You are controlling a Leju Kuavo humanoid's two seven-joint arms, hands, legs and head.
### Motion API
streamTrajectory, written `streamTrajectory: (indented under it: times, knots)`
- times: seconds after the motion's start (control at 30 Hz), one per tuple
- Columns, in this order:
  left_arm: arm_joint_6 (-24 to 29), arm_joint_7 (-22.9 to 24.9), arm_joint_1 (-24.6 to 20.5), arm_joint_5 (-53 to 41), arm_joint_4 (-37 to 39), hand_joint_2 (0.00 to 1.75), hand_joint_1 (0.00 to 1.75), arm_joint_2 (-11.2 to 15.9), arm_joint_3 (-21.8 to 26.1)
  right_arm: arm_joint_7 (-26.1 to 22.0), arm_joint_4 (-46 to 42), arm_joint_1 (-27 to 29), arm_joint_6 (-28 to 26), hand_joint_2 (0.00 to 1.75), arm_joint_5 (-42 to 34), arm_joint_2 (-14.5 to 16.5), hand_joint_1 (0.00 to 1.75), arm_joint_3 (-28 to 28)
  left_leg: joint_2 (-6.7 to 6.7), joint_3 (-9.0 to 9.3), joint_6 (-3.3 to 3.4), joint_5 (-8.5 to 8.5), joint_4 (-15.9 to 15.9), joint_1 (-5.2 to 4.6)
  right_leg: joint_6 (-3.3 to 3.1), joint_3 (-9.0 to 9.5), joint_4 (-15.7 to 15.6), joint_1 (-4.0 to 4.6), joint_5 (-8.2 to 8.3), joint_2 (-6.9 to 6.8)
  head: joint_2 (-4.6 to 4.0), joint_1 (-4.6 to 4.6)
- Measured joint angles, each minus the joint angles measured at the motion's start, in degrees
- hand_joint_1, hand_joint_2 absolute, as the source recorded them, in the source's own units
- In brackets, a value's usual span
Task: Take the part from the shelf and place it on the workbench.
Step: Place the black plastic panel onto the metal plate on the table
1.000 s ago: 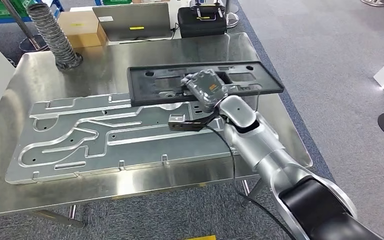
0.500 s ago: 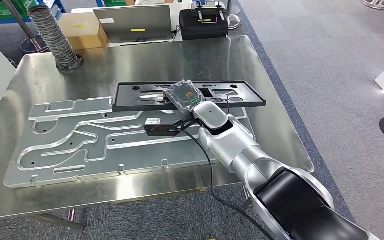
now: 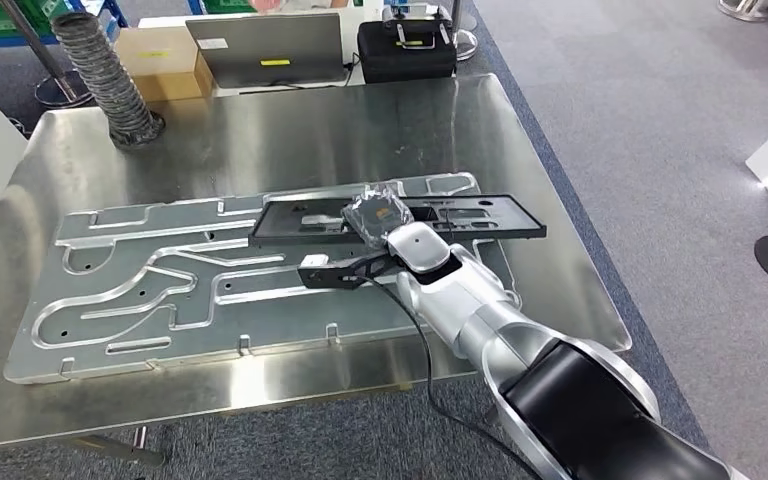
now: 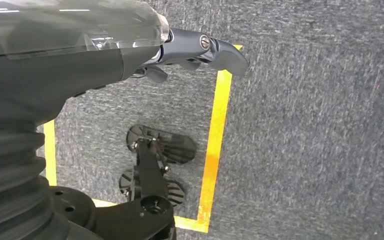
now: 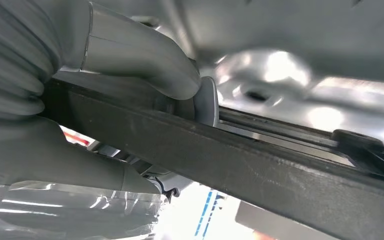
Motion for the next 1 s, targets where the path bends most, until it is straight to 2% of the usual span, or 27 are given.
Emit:
streamTrajectory:
  times: [0.07, 0.1, 0.13, 0.2, 0.23, 0.27, 0.3, 0.37, 0.4, 0.43, 0.47, 0.53, 0.6, 0.63, 0.7, 0.73, 0.77, 0.8, 0.87, 0.9, 0.93, 1.0]
  knots:
    - [0.12, 0.0, -0.06, -0.17, 0.0, 1.75, 0.0, -0.1, -0.32, -0.29, 0.38, 0.44, -0.32, 1.75, 0.42, 0.04, 1.75, 0.39, 0.01, 0.12, 0.73, 0.09, -0.2, 0.13, 0.63, -0.28, 0.8, -0.13, -0.75, -0.07, 0.0, 0.0]
    - [0.17, -0.01, -0.13, -0.25, 0.0, 1.75, 0.0, -0.16, -0.48, -0.46, 0.54, 0.54, -0.46, 1.75, 0.67, 0.09, 1.75, 0.57, 0.03, 0.2, 1.1, 0.16, -0.34, 0.2, 0.89, -1.08, 2.59, -0.17, -1.86, -0.11, 0.0, 0.01]
    - [0.23, -0.01, -0.2, -0.31, 0.0, 1.75, 0.0, -0.22, -0.6, -0.65, 0.71, 0.66, -0.57, 1.75, 0.94, 0.12, 1.75, 0.78, 0.06, 0.27, 1.41, 0.16, -0.43, 0.2, 1.1, -2.5, 5.6, -0.26, -3.48, -0.15, 0.0, 0.01]
    - [0.36, -0.01, -0.28, -0.34, 0.0, 1.75, 0.0, -0.24, -0.7, -1.04, 1.07, 1.16, -0.75, 1.75, 1.41, 0.18, 1.75, 1.29, 0.08, 0.3, 1.74, 0.08, -0.42, 0.07, 1.31, -6.55, 13.66, -0.26, -6.8, -0.16, 0.0, 0.01]
    - [0.4, 0.0, -0.27, -0.35, 0.0, 1.75, 0.0, -0.24, -0.72, -1.32, 1.25, 1.58, -0.96, 1.75, 1.61, 0.19, 1.75, 1.57, 0.07, 0.35, 1.82, 0.04, -0.4, 0.02, 1.32, -8.06, 16.43, -0.26, -7.44, -0.16, 0.0, 0.01]
    - [0.43, -0.01, -0.25, -0.37, 0.0, 1.75, 0.0, -0.25, -0.73, -1.63, 1.4, 1.97, -1.3, 1.75, 1.76, 0.22, 1.75, 1.79, 0.05, 0.42, 1.85, -0.02, -0.36, -0.04, 1.24, -8.61, 17.12, -0.25, -6.95, -0.16, 0.0, 0.01]
    - [0.43, -0.01, -0.22, -0.38, 0.0, 1.75, 0.0, -0.27, -0.74, -1.95, 1.5, 2.24, -1.67, 1.75, 1.85, 0.28, 1.75, 1.93, 0.02, 0.53, 1.84, -0.1, -0.31, -0.11, 1.05, -7.93, 15.35, -0.23, -5.41, -0.16, 0.0, 0.01]
    - [0.43, -0.02, -0.23, -0.38, 0.0, 1.75, 0.0, -0.38, -0.75, -2.42, 1.61, 2.41, -2.27, 0.87, 1.92, 0.45, 0.87, 2.12, -0.02, 0.82, 1.7, -0.34, -0.2, -0.32, 0.35, -4.15, 7.25, -0.04, -1.33, -0.16, 0.0, 0.01]
    - [0.43, -0.03, -0.26, -0.39, 0.0, 1.75, 0.0, -0.44, -0.76, -2.58, 1.62, 2.42, -2.43, 0.44, 1.95, 0.57, 0.44, 2.22, -0.01, 0.87, 1.54, -0.45, -0.13, -0.47, 0.05, -2.47, 3.64, 0.09, 0.03, -0.19, 0.0, 0.01]
    - [0.43, -0.03, -0.29, -0.4, 0.0, 1.75, 0.0, -0.49, -0.77, -2.72, 1.65, 2.46, -2.55, 0.0, 1.97, 0.67, 0.0, 2.34, 0.0, 0.87, 1.35, -0.54, -0.09, -0.56, -0.16, -1.4, 1.31, 0.22, 0.72, -0.21, 0.0, 0.01]
    - [0.45, -0.04, -0.29, -0.42, 0.0, 1.75, 0.0, -0.52, -0.78, -2.9, 1.68, 2.53, -2.66, 0.0, 2.0, 0.74, 0.0, 2.47, 0.02, 0.84, 1.1, -0.59, -0.1, -0.61, -0.29, -1.04, 0.42, 0.35, 0.76, -0.21, 0.0, 0.01]
    - [0.58, -0.06, -0.26, -0.48, -0.01, 0.87, 0.0, -0.52, -0.78, -3.42, 1.72, 2.73, -2.9, 0.0, 2.01, 0.84, 0.0, 2.68, 0.05, 0.87, 0.55, -0.64, -0.22, -0.55, -0.62, -0.96, 0.06, 0.24, 0.98, -0.22, 0.0, 0.01]
    - [0.93, -0.2, -0.24, -0.59, -0.01, 0.0, 0.0, -0.54, -0.79, -4.07, 1.73, 2.97, -3.56, 0.0, 1.8, 0.99, 0.0, 2.75, 0.1, 0.35, -0.02, -1.93, 1.38, -0.46, -1.16, -0.55, -0.62, -0.11, 1.29, -0.3, 0.0, 0.01]
    - [1.13, -0.27, -0.24, -0.68, -0.01, 0.0, 0.0, -0.55, -0.8, -4.41, 1.73, 3.12, -4.08, 0.0, 1.56, 1.11, 0.0, 2.76, 0.12, -0.68, -0.28, -3.43, 3.86, -0.38, -1.37, -0.36, -0.9, -0.29, 1.42, -0.36, 0.0, 0.01]
    - [1.4, -0.36, -0.16, -0.83, 0.0, 0.0, 0.0, -0.59, -0.8, -5.29, 1.77, 3.7, -5.44, 0.0, 0.73, 1.27, 0.0, 2.75, 0.14, -4.05, -0.75, -6.99, 11.35, -0.13, -1.54, -0.27, -0.96, -0.26, 1.42, -0.39, 0.0, 0.01]
    - [1.46, -0.35, -0.07, -0.84, 0.0, 0.0, 0.0, -0.59, -0.8, -6.04, 1.78, 4.16, -6.38, 0.0, 0.03, 1.3, 0.0, 2.68, 0.15, -5.55, -0.95, -7.99, 14.43, -0.01, -1.54, -0.27, -0.94, -0.25, 1.41, -0.39, 0.0, 0.01]
    - [1.48, -0.33, 0.02, -0.85, 0.0, 0.0, 0.0, -0.59, -0.8, -7.04, 1.76, 4.63, -7.48, 0.0, -0.9, 1.3, 0.0, 2.47, 0.15, -6.23, -1.11, -7.95, 15.68, 0.09, -1.51, -0.26, -0.9, -0.26, 1.37, -0.38, 0.0, 0.01]
    - [1.48, -0.29, 0.09, -0.85, 0.0, 0.0, 0.0, -0.58, -0.8, -8.25, 1.68, 5.01, -8.66, 0.0, -2.05, 1.3, 0.0, 2.1, 0.17, -5.78, -1.22, -6.8, 14.64, 0.21, -1.43, -0.24, -0.81, -0.3, 1.32, -0.36, 0.0, 0.01]
    - [1.45, -0.21, 0.09, -0.9, 0.0, 0.0, 0.0, -0.58, -0.82, -11.47, 1.28, 5.37, -10.99, 0.0, -5.13, 1.37, 0.0, 0.9, 0.25, -2.17, -1.36, -3.02, 7.15, 0.47, -1.01, -0.21, -0.41, -0.41, 1.03, -0.28, 0.0, 0.01]
    - [1.43, -0.15, 0.04, -0.94, 0.0, 0.0, 0.0, -0.6, -0.84, -13.44, 0.94, 5.38, -12.0, 0.0, -6.93, 1.41, 0.0, 0.14, 0.24, -0.4, -1.23, -1.71, 3.53, 0.44, -0.7, -0.28, -0.11, -0.37, 0.86, -0.22, 0.0, 0.01]
    - [1.39, -0.08, 0.0, -0.98, 0.0, 0.0, 0.0, -0.62, -0.87, -15.66, 0.51, 5.39, -12.96, 0.0, -8.8, 1.52, 0.0, -0.7, 0.2, 0.77, -0.96, -1.04, 1.13, 0.38, -0.37, -0.38, 0.12, -0.29, 0.76, -0.17, 0.0, 0.0]
    - [1.34, 0.05, -0.03, -1.03, 0.0, 0.0, 0.0, -0.66, -1.0, -20.16, -0.52, 5.49, -14.48, 0.0, -12.43, 1.78, 0.0, -2.55, 0.02, 1.09, -0.15, -0.99, 0.31, 0.1, 0.24, -0.55, 0.24, -0.12, 0.82, -0.11, 0.0, 0.01]
